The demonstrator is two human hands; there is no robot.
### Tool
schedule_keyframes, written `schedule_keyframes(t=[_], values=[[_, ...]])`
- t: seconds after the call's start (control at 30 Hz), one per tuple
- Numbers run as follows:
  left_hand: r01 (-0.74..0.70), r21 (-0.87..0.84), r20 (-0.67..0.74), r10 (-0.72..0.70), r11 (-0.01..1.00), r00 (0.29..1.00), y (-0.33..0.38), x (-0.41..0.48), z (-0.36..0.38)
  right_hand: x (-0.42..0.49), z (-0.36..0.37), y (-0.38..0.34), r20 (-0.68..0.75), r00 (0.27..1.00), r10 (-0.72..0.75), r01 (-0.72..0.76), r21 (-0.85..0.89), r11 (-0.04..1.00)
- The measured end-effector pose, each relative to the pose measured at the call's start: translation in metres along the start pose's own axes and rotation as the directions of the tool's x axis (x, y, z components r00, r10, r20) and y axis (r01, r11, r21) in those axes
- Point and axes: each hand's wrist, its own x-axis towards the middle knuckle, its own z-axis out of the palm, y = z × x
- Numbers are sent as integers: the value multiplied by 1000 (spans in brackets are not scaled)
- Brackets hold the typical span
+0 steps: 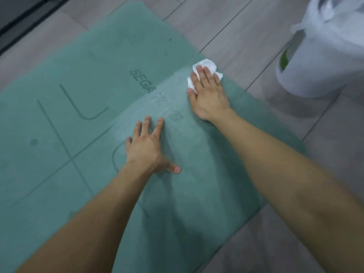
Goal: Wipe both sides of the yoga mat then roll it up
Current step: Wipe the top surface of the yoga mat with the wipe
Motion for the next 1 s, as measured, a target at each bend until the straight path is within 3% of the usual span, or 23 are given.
schedule_keyframes(t=[0.17,0.27,0.4,0.5,0.83,1.0], values=[[-2,26,-41,3,1000,999,1,3,9,-112,17,46,-102,990,95,-94,16,995],[-4,37,-41,6,999,999,3,2,8,-62,15,19,-70,992,106,-105,19,994],[-12,24,-14,12,1000,1000,2,3,5,35,-3,-12,78,992,98,-99,18,995],[-15,10,-14,15,1000,1000,-1,4,5,28,3,-9,39,991,131,-131,-12,991],[-4,23,5,4,1000,1000,0,11,8,-191,13,95,-84,957,277,-275,31,961],[-5,8,-6,5,1000,1000,-1,12,10,-276,27,92,-82,950,303,-302,24,953]])
